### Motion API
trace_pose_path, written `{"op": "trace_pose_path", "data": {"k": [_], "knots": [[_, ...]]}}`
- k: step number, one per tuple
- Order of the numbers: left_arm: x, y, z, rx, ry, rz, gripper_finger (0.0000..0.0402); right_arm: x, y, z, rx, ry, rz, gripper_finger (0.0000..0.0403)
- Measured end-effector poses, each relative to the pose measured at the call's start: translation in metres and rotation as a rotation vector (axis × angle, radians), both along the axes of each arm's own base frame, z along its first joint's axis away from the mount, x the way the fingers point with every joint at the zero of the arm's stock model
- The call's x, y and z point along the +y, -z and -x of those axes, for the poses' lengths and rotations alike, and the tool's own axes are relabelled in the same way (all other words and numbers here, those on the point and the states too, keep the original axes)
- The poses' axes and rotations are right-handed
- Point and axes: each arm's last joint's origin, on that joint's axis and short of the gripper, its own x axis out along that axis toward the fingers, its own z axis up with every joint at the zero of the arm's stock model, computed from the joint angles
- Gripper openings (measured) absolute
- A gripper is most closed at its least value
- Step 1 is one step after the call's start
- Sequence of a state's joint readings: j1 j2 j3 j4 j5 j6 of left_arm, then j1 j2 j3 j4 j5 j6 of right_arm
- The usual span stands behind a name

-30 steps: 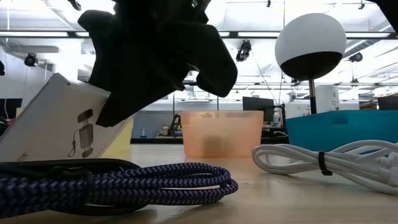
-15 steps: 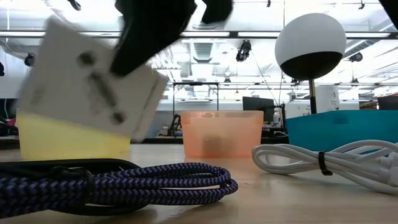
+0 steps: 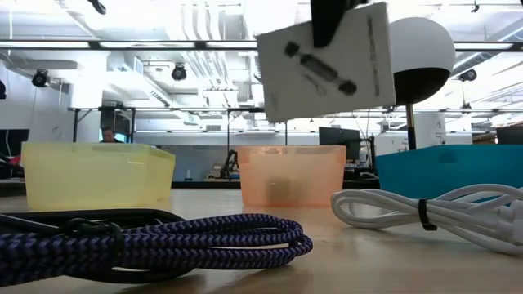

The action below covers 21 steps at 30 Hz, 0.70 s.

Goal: Pick and place items into bin
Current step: Put the left white card reader box into the blue bin

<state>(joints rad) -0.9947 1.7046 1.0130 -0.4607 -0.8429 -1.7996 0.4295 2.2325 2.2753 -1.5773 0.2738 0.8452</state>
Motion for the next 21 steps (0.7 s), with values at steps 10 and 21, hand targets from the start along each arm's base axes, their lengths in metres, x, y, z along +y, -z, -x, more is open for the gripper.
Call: {"op": "trace_pose_path", "data": {"k": [10, 21], "knots": [[0.004, 0.001, -0.005, 0.003, -0.021, 0.003, 0.0008, -0.005, -0.014, 0.067, -0.109, 0.511, -0.005, 0.0051], [0.023, -0.012, -0.007, 0.03, -0.06, -0.034, 0.0008, -0.071, -0.002, 0.185, -0.202, 0.935, 0.069, 0.0054]]}}
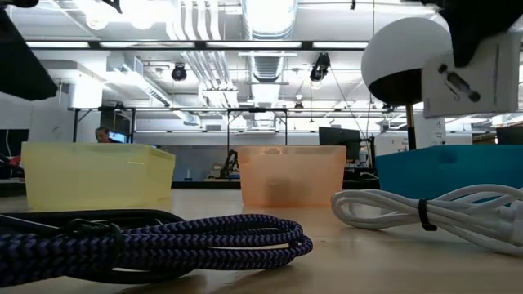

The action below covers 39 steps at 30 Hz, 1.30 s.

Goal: Pick and place items into bin
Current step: Put the left white card reader box into the blue bin

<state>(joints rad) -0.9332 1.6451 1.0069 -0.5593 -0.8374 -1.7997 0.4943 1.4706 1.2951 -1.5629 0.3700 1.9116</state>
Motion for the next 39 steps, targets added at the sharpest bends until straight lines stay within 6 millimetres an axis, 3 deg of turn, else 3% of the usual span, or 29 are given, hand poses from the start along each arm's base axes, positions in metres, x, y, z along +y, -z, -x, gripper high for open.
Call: {"op": "trace_pose_path", "data": {"k": [6, 9, 16, 31, 39], "knots": [[0.013, -0.015, 0.005, 0.019, -0.01, -0.013, 0.0008, -0.03, 0.025, 0.017, -0.179, 0.086, -0.076, 0.0054], [0.016, -0.021, 0.006, 0.016, -0.01, -0.01, 0.0008, -0.036, 0.045, 0.015, -0.271, 0.123, -0.103, 0.0054], [0.02, -0.031, 0.009, -0.002, 0.016, -0.023, 0.0008, -0.044, 0.083, 0.018, -0.305, 0.231, -0.114, 0.0054], [0.022, -0.036, 0.01, 0.003, 0.062, -0.078, 0.0008, -0.044, 0.087, 0.014, -0.335, 0.178, -0.122, 0.0058], [0.022, -0.035, 0.01, 0.005, 0.064, -0.083, 0.0008, -0.044, 0.088, 0.012, -0.338, 0.17, -0.105, 0.0117]]}}
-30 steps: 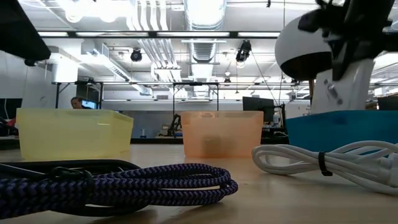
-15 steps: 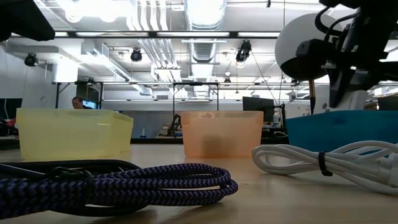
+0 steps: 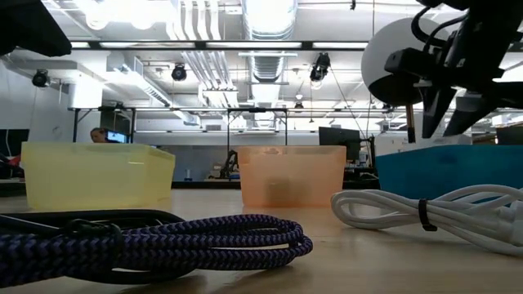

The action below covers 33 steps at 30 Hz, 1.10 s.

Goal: Pick and place items into bin
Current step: Put the left white card reader box into the blue bin, then adjust the white card reader box

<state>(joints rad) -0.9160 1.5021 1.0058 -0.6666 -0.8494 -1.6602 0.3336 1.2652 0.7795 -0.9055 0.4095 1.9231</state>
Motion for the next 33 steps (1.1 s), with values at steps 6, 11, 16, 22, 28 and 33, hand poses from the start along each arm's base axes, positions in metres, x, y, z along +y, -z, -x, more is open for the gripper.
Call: {"op": "trace_pose_path", "data": {"k": [6, 11, 16, 22, 28, 33], "knots": [[0.0, 0.0, 0.0, 0.0, 0.0, 0.0, 0.0008, -0.001, 0.002, 0.011, 0.149, -0.027, -0.045, 0.0173], [0.0, 0.0, 0.0, -0.001, 0.0, 0.001, 0.0008, 0.011, -0.01, 0.01, 0.213, -0.325, -0.036, 0.0184], [0.0, 0.0, 0.0, -0.002, -0.001, 0.004, 0.0008, 0.042, -0.027, 0.014, 0.223, -0.61, -0.091, 0.0182], [0.0, 0.0, 0.0, -0.003, -0.001, 0.005, 0.0008, 0.103, -0.004, 0.031, 0.321, -0.841, -0.289, 0.0187], [0.0, 0.0, 0.0, -0.003, -0.001, 0.003, 0.0008, 0.141, 0.039, 0.045, 0.448, -0.658, -0.332, 0.0155], [0.0, 0.0, 0.0, -0.003, -0.002, 0.004, 0.0008, 0.152, 0.059, 0.038, 0.437, -0.622, -0.326, 0.0096]]}}
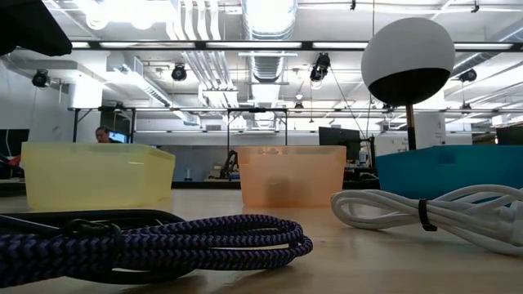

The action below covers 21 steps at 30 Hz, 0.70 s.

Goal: Pick and place items into bin
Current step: Adjust the white card reader box

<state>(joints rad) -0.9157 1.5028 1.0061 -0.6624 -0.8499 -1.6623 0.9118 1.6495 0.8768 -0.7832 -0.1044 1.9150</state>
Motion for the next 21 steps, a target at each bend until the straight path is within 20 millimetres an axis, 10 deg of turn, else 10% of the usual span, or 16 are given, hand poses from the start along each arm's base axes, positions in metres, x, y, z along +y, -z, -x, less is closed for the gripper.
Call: {"op": "trace_pose_path", "data": {"k": [8, 21], "knots": [[-0.003, -0.001, -0.001, 0.007, 0.015, 0.06, 0.0008, 0.01, 0.001, -0.019, -0.084, 0.008, -0.101, 0.0053], [-0.004, -0.001, -0.002, -0.001, 0.021, 0.069, 0.0008, -0.008, -0.039, -0.088, -0.454, 0.031, -0.042, 0.0115]]}}
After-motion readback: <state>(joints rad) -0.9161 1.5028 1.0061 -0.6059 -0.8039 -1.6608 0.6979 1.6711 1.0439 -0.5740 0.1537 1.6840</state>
